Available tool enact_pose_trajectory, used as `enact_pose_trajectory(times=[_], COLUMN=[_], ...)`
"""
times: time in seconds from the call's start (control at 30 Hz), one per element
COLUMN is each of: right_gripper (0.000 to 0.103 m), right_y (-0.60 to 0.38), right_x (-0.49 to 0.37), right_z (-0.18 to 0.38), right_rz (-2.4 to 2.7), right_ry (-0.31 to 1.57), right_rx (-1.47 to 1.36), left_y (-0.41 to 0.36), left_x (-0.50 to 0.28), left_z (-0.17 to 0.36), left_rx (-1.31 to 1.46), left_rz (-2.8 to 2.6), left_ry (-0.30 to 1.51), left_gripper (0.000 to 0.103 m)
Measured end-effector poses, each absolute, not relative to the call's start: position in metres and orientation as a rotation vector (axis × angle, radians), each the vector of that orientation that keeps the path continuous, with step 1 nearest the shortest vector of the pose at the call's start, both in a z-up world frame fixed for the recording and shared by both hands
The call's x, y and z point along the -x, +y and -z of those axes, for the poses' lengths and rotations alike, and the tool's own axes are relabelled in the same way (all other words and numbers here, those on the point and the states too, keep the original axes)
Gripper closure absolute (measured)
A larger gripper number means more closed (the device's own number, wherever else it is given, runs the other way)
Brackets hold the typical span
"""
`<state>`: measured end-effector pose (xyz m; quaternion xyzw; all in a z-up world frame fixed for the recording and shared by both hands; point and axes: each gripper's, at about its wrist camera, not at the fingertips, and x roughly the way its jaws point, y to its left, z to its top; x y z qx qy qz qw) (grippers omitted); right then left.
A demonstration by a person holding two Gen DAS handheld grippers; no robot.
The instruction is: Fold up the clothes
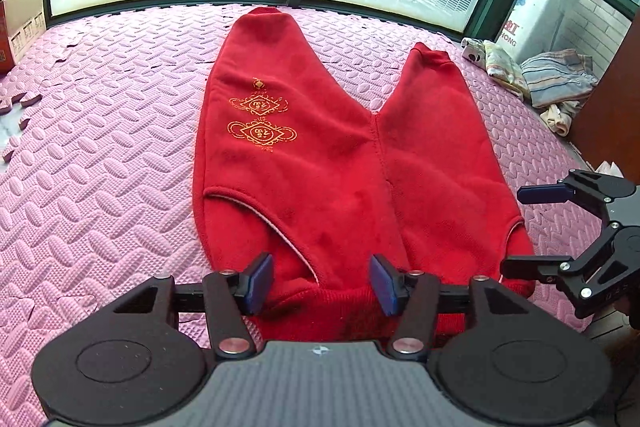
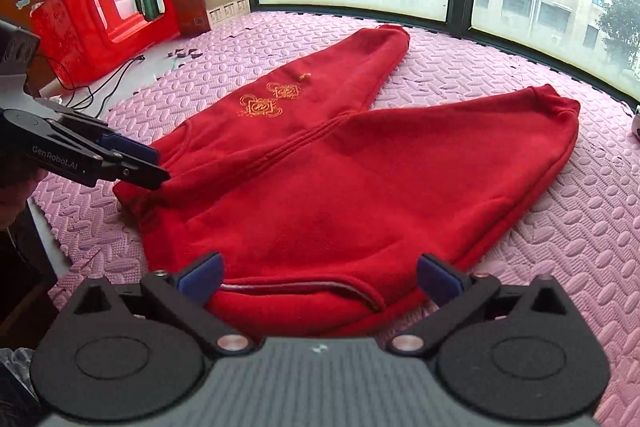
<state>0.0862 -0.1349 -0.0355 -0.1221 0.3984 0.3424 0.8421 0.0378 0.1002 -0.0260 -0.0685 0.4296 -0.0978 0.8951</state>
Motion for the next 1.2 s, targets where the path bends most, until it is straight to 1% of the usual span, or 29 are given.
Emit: enact_pose_trajectory(times=[0.1, 0.17, 0.2, 0.3, 0.43, 0.6, 0.7, 0.77, 0.83, 0.93, 1.03, 1.1, 1.2], right_gripper=[0.0, 0.0, 0.0, 0.0, 0.0, 0.0, 0.0, 0.0, 0.0, 0.0, 0.0, 0.0, 0.0], right_y=[-0.138, -0.142, -0.144, -0.155, -0.172, -0.189, -0.207, -0.222, -0.232, -0.236, -0.243, -0.248, -0.254], right_x=[-0.083, -0.086, -0.087, -0.09, -0.098, -0.12, -0.133, -0.142, -0.153, -0.174, -0.192, -0.208, -0.243], right_z=[0.044, 0.04, 0.038, 0.03, 0.018, 0.013, -0.003, -0.012, -0.013, -0.004, 0.001, 0.005, 0.011], right_rz=[-0.707, -0.69, -0.681, -0.658, -0.601, -0.488, -0.458, -0.456, -0.458, -0.405, -0.339, -0.307, -0.263], right_ry=[0.845, 0.882, 0.9, 0.894, 0.879, 0.916, 0.857, 0.819, 0.81, 0.89, 0.9, 0.902, 0.896], right_rx=[0.232, 0.213, 0.204, 0.181, 0.17, 0.194, 0.095, 0.008, -0.042, 0.002, -0.014, -0.02, -0.053], left_y=[0.096, 0.094, 0.093, 0.086, 0.061, 0.021, -0.003, -0.019, -0.033, -0.049, -0.06, -0.061, -0.061], left_x=[-0.036, -0.035, -0.034, -0.029, -0.018, -0.015, -0.014, -0.013, -0.013, -0.013, -0.014, -0.017, -0.023], left_z=[0.023, 0.02, 0.018, 0.009, -0.003, 0.0, 0.003, 0.004, 0.007, 0.013, 0.02, 0.023, 0.027], left_rx=[0.121, 0.112, 0.107, 0.108, 0.076, 0.016, -0.02, -0.044, -0.068, -0.128, -0.201, -0.211, -0.199], left_rz=[0.193, 0.187, 0.183, 0.208, 0.326, 0.426, 0.486, 0.526, 0.555, 0.562, 0.552, 0.549, 0.545], left_ry=[0.885, 0.881, 0.879, 0.866, 0.843, 0.853, 0.858, 0.861, 0.867, 0.86, 0.846, 0.85, 0.862], left_gripper=[0.045, 0.042, 0.039, 0.023, 0.023, 0.023, 0.023, 0.025, 0.031, 0.039, 0.049, 0.051, 0.059])
